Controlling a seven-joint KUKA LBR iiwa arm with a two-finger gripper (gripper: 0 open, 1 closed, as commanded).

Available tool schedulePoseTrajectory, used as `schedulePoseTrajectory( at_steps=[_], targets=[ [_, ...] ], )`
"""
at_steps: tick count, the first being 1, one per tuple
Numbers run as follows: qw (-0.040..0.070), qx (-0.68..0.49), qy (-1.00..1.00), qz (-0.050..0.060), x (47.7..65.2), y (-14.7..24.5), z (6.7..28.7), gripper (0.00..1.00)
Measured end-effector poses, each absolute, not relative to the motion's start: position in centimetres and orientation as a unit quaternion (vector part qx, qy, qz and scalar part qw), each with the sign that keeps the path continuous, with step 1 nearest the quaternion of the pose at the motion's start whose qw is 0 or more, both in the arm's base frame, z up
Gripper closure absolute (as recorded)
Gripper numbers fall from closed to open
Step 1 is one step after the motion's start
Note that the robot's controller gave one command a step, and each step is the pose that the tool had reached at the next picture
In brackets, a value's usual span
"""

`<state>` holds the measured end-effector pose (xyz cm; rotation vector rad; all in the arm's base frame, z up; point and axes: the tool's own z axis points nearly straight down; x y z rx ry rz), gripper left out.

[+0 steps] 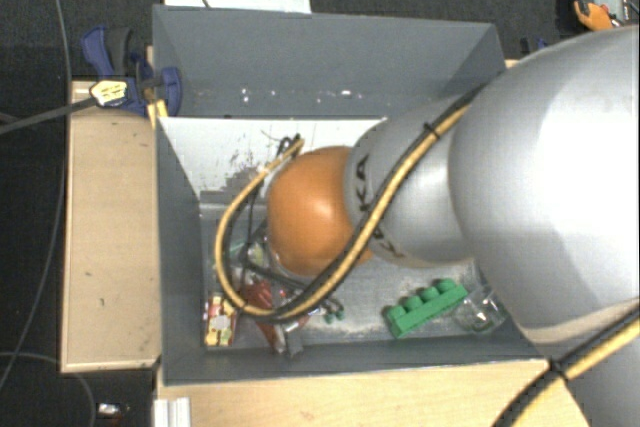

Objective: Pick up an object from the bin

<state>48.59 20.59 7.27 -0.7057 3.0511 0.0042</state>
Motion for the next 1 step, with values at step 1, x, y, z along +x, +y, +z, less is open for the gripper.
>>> schedulePoseTrajectory(
  at_steps=[1],
  targets=[
    [0.008,-0.266,0.964,0.002,48.57,16.94,7.26,1.00]
  ],
)
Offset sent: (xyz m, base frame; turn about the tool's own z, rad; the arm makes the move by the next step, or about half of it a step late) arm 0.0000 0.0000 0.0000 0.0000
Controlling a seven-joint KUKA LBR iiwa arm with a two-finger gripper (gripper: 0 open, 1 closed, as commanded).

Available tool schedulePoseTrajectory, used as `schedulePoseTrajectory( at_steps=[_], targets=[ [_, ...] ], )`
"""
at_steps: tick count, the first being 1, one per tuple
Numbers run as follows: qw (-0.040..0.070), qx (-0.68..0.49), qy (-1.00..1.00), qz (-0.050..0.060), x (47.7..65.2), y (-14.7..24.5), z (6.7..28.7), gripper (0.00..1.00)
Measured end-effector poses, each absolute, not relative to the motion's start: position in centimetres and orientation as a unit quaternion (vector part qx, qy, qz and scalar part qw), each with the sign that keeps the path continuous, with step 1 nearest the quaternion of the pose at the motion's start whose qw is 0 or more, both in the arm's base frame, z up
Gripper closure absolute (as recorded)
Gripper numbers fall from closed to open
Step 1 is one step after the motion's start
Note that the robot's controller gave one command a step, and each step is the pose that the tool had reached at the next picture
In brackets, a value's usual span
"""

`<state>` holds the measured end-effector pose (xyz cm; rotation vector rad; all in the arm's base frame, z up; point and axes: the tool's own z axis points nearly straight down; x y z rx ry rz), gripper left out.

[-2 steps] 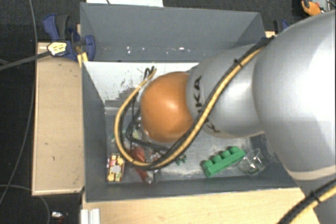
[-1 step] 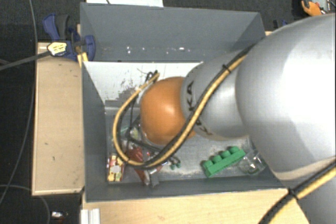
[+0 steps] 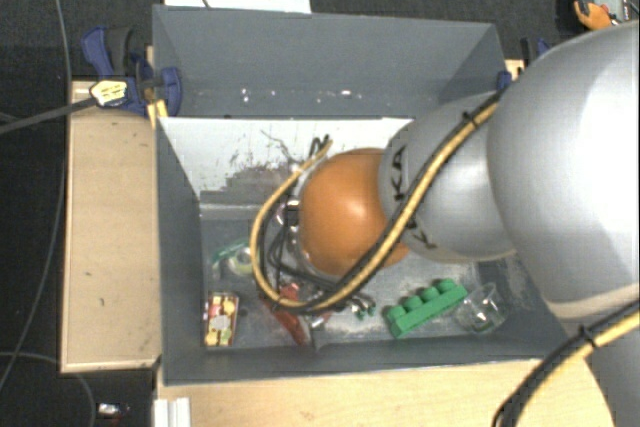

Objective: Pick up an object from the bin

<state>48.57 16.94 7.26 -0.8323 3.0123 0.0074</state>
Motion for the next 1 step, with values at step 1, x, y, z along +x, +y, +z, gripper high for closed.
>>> schedulePoseTrajectory(
  at_steps=[1],
  targets=[
    [0.008,-0.266,0.964,0.002,48.57,16.94,7.26,1.00]
  ],
)
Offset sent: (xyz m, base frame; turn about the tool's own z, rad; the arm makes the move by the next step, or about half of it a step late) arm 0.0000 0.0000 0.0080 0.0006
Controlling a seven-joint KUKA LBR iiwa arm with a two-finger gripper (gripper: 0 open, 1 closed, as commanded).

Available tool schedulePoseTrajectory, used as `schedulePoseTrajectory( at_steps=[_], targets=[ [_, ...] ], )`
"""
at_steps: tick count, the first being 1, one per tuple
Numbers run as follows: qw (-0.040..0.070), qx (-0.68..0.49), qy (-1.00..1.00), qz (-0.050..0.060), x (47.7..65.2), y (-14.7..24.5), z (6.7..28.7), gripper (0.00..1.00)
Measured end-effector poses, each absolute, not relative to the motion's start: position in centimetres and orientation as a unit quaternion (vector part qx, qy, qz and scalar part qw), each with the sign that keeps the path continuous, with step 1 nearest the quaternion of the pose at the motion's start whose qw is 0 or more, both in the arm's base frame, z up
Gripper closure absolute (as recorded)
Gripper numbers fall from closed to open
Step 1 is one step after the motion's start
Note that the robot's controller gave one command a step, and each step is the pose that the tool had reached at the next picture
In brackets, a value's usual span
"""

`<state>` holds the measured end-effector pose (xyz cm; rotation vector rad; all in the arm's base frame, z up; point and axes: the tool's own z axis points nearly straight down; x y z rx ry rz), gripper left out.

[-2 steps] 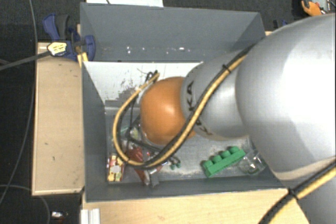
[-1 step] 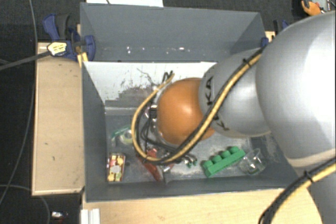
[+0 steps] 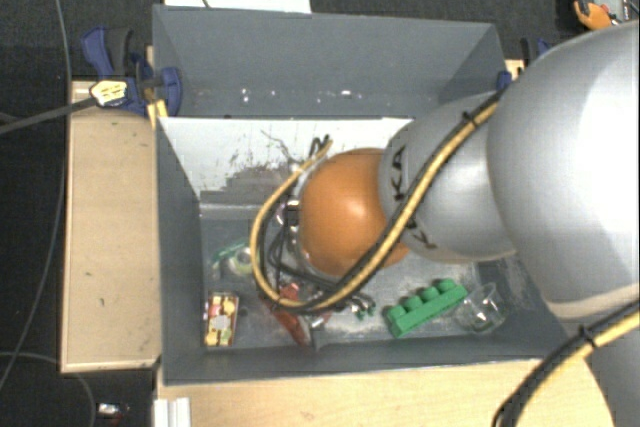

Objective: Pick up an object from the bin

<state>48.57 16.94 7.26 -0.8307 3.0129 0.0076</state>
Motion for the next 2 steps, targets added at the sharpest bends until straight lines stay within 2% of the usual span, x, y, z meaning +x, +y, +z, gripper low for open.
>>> schedulePoseTrajectory(
  at_steps=[1,2],
  targets=[
    [0.008,-0.265,0.964,0.003,48.5,16.9,7.5,1.00],
    [0.002,-0.264,0.964,0.002,48.2,16.8,9.4,1.00]
  ],
)
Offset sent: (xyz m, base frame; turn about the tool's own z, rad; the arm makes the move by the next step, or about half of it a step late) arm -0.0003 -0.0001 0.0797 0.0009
